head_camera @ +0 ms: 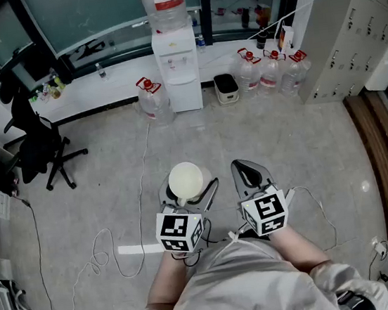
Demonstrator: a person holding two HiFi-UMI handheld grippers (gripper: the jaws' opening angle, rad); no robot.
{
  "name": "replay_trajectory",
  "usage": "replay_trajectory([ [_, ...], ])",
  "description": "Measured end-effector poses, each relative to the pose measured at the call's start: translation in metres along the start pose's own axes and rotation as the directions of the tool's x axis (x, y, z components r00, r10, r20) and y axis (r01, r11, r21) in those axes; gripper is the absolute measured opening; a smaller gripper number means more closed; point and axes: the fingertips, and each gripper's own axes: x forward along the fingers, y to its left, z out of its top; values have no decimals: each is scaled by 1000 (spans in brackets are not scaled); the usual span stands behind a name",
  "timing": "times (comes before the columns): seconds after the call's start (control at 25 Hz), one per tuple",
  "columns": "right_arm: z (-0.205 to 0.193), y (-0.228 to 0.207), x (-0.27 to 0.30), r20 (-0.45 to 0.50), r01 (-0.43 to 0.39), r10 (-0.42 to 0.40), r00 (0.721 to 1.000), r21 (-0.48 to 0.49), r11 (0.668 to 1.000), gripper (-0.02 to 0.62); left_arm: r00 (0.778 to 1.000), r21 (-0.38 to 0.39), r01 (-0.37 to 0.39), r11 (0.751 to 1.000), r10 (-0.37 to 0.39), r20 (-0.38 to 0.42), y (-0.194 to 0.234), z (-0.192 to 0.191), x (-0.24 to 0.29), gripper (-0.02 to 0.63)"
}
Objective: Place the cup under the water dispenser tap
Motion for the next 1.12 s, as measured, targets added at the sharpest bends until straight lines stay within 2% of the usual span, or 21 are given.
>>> replay_trajectory([
  [0.36, -2, 7, 8, -6, -9, 9, 1000, -12, 1000, 28, 1000, -3, -1, 1000, 1, 6, 8, 0, 0, 453],
  [0.56, 1, 8, 12, 14, 2, -2, 1000, 26, 1000, 28, 1000, -8, -4, 1000, 4, -1, 13, -3, -3, 453],
  [0.88, -14, 2, 26, -16, -25, 27, 1000, 67, 997, 28, 999, -38, -25, 999, 23, -38, 21, -17, 6, 453],
  [1.12, -21, -16, 64, -21, -72, 74, 997, 91, 993, 28, 997, -40, -67, 997, 65, -43, 41, -20, 34, 453],
])
